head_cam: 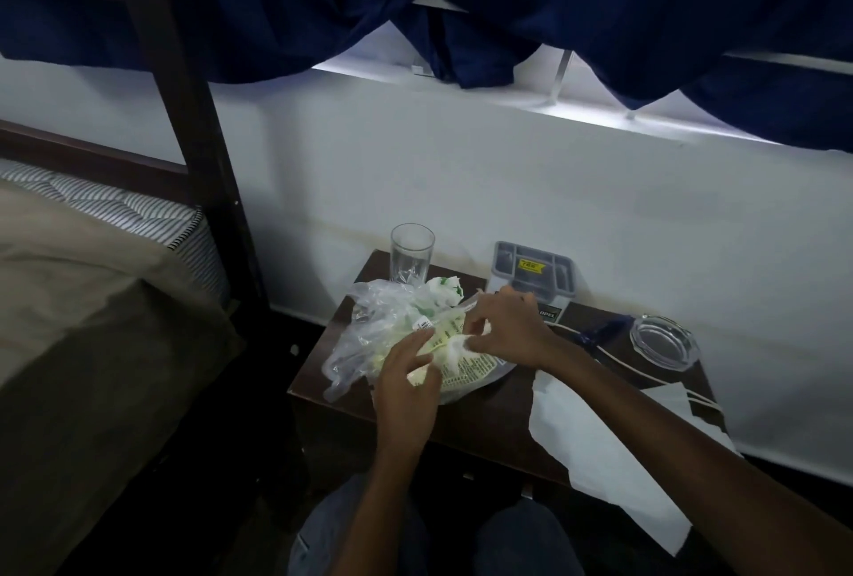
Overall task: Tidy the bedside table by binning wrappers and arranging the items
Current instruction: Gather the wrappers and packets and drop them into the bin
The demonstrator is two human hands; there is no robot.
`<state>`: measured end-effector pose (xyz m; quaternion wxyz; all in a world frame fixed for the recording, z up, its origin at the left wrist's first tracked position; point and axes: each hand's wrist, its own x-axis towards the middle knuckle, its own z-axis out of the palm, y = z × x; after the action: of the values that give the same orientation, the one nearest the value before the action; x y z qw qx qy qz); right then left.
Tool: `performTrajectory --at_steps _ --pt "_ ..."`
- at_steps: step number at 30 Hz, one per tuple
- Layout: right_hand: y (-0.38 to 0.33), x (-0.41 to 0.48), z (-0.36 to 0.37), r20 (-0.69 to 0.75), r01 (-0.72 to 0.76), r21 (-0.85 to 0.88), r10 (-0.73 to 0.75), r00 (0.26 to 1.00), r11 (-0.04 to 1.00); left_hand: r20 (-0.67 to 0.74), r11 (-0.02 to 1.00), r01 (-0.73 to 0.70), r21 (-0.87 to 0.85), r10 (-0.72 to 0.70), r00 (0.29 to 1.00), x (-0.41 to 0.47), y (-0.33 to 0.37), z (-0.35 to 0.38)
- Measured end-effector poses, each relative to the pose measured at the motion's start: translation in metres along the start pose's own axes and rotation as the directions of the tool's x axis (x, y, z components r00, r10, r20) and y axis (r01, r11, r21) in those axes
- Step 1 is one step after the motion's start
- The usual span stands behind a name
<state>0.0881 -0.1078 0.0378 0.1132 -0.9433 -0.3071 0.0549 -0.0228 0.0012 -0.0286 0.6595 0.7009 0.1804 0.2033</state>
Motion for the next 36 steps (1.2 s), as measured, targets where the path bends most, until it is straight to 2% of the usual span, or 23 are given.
performTrajectory --at_steps 2,4,9,11,14,16,20,23,27,30,32,36 --pt "-0.003 -0.008 -0.004 0.064 0.027 0.085 -0.033 0.997 0.996 0.042 0.993 -0.103 0.056 0.1 0.994 -0.003 0.001 0.004" --pt "-0.005 -0.011 -0.006 0.132 0.021 0.204 -0.049 0.99 0.979 0.02 0.989 -0.134 0.057 0.133 0.991 -0.006 0.002 0.009" --pt "-0.008 -0.009 -0.017 0.211 0.0 0.416 -0.096 0.973 0.909 -0.112 0.999 -0.006 -0.032 0.003 0.994 -0.005 0.003 0.009" --pt "-0.006 0.004 -0.018 0.122 -0.007 0.425 -0.049 0.991 0.905 -0.172 0.994 0.055 -0.095 -0.071 0.983 -0.003 0.005 0.007" --pt "0.005 0.043 -0.009 -0.078 -0.059 0.319 0.088 0.993 0.946 -0.241 0.982 0.107 -0.157 -0.143 0.96 0.0 0.008 0.004" --pt "0.013 0.07 0.0 -0.112 -0.089 0.171 0.109 0.988 0.981 -0.259 0.977 0.122 -0.174 -0.164 0.952 0.001 0.009 0.003" --pt "0.02 0.111 0.023 0.038 -0.084 -0.153 0.091 0.995 0.985 -0.283 0.977 0.125 -0.174 -0.172 0.944 0.006 0.007 0.004" --pt "0.022 0.132 0.042 0.088 -0.094 -0.269 0.122 0.989 0.958 -0.288 0.981 0.111 -0.159 -0.154 0.945 0.009 0.006 0.004" --pt "0.029 0.147 0.058 0.074 -0.062 -0.363 0.095 0.993 0.93 -0.289 0.988 0.097 -0.119 -0.127 0.949 0.011 0.005 0.004" --pt "0.035 0.152 0.056 -0.005 -0.092 -0.328 0.096 0.995 0.94 -0.282 0.99 0.092 -0.109 -0.12 0.952 0.011 0.004 0.004" --pt "0.038 0.151 0.047 -0.061 -0.118 -0.246 0.106 0.992 0.962 -0.28 0.991 0.078 -0.105 -0.104 0.954 0.01 0.004 0.004" --pt "0.044 0.137 0.016 -0.193 -0.206 0.159 0.235 0.953 0.966 -0.275 0.993 0.076 -0.087 -0.097 0.957 0.008 0.005 0.005"
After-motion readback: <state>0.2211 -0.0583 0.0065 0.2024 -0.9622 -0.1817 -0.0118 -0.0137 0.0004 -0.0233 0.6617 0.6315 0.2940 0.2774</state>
